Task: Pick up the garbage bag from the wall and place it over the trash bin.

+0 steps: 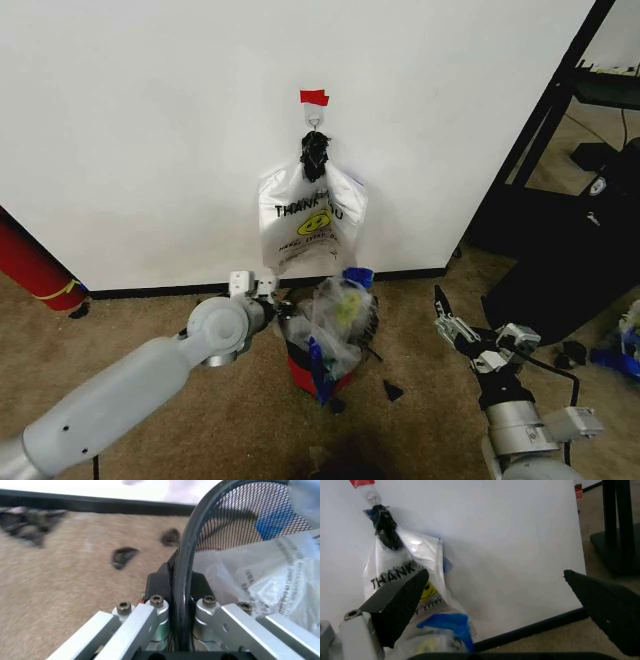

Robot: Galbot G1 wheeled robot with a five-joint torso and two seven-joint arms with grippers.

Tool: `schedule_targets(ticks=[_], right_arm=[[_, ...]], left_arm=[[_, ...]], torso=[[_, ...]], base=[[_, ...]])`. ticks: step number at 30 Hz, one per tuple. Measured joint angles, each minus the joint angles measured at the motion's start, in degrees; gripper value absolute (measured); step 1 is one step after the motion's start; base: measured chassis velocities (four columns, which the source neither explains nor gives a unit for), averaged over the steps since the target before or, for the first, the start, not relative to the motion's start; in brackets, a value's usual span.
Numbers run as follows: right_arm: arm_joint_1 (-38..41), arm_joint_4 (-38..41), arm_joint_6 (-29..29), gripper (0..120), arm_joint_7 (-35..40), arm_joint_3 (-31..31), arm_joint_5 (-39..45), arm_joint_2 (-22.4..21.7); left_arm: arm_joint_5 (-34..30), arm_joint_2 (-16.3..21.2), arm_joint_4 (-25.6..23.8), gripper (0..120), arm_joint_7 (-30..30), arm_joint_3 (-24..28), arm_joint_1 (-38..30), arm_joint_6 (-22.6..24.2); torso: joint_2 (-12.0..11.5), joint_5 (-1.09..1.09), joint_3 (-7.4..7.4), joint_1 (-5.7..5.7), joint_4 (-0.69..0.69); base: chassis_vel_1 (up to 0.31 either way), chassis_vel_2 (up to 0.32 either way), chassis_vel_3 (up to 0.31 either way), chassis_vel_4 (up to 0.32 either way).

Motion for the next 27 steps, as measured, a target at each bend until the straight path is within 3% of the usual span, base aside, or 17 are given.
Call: schedule_targets(ticks=[7,15,25,27], right_arm=[[0.17,0.13,-0.86,100,0.48,-0.03,0.32,-0.5],[-0.23,0.53,-1.26,100,0.67,0.11,0.54,-0.91],[-0.38,0.72,-1.58,100,0.87,0.34,0.65,-1.29],[-0.41,0.73,-1.59,100,0.88,0.35,0.65,-1.26]], left_arm=[[2.59,-2.4,-1.23,2,-7.26,-4.65,7.29,-5.89],[6.0,-4.36,-2.53,2,-7.64,-6.26,11.99,-11.01],[9.77,-5.51,-2.91,2,-6.58,-5.65,13.93,-10.9],[10.21,-5.63,-3.56,8,-6.51,-5.6,14.33,-10.13]], torso=[[0.0,-0.01,0.0,0.0,0.0],[0.0,0.0,0.0,0.0,-0.01],[0.0,0.0,0.0,0.01,0.0],[0.0,0.0,0.0,0.01,-0.02]], base=[[0.0,0.0,0.0,0.0],[0.0,0.0,0.0,0.0],[0.0,0.0,0.0,0.0],[0.0,0.0,0.0,0.0]])
